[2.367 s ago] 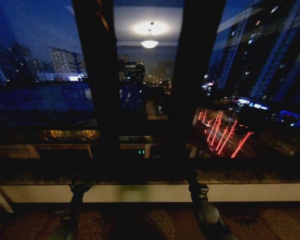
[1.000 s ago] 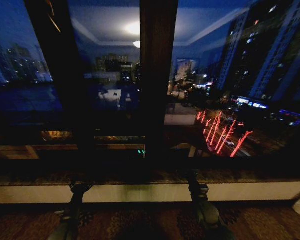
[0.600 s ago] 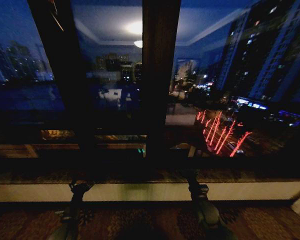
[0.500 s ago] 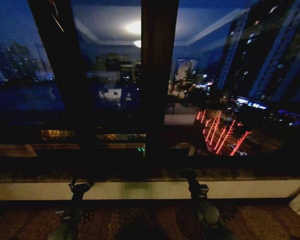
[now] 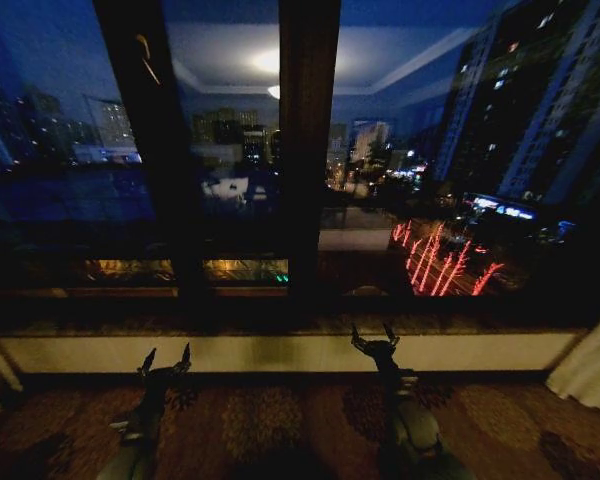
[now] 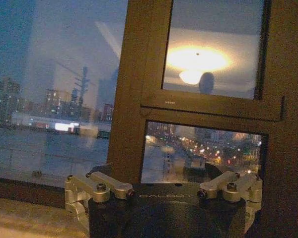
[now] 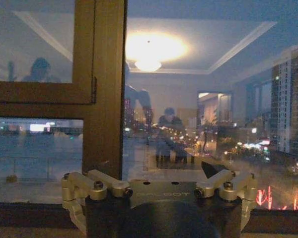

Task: Open the curtains by pulling them apart, changing their state from closed to fully open.

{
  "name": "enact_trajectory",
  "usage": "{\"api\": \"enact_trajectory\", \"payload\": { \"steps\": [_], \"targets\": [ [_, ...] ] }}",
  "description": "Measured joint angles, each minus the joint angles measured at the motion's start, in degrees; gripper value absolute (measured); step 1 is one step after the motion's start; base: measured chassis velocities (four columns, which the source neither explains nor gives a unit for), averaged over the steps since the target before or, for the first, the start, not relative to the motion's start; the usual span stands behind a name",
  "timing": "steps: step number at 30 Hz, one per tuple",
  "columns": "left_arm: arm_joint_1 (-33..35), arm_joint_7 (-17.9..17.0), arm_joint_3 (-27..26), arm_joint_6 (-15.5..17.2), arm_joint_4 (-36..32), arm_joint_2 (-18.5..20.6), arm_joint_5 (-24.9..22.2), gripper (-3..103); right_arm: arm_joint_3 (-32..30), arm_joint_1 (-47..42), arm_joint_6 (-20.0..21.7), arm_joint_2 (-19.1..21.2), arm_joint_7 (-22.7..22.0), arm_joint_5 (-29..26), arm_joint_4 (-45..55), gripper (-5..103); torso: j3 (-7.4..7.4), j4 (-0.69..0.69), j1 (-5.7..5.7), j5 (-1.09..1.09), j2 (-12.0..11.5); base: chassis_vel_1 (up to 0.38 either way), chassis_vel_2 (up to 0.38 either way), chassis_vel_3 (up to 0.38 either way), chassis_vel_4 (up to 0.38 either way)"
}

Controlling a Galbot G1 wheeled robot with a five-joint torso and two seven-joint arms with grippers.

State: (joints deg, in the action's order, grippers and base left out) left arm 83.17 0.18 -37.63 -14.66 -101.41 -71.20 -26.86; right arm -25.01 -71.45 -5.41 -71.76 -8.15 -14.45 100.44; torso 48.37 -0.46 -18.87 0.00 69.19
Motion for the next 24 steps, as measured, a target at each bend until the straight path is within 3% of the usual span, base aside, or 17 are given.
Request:
{"api": "enact_trajectory", "payload": {
  "steps": [17,24],
  "targets": [
    [0.0,0.0,0.0,0.0,0.0,0.0,0.0,100,0.0,0.0,0.0,0.0,0.0,0.0,0.0,100,0.0,-0.01,0.02,0.01,0.0,0.345,-0.329,-0.346,0.34],
    [0.0,0.0,0.0,0.0,0.0,0.0,0.0,100,0.0,0.0,0.0,0.0,0.0,0.0,0.0,100,-0.01,0.0,0.02,-0.01,0.0,0.062,-0.077,-0.07,0.114]
  ]
}}
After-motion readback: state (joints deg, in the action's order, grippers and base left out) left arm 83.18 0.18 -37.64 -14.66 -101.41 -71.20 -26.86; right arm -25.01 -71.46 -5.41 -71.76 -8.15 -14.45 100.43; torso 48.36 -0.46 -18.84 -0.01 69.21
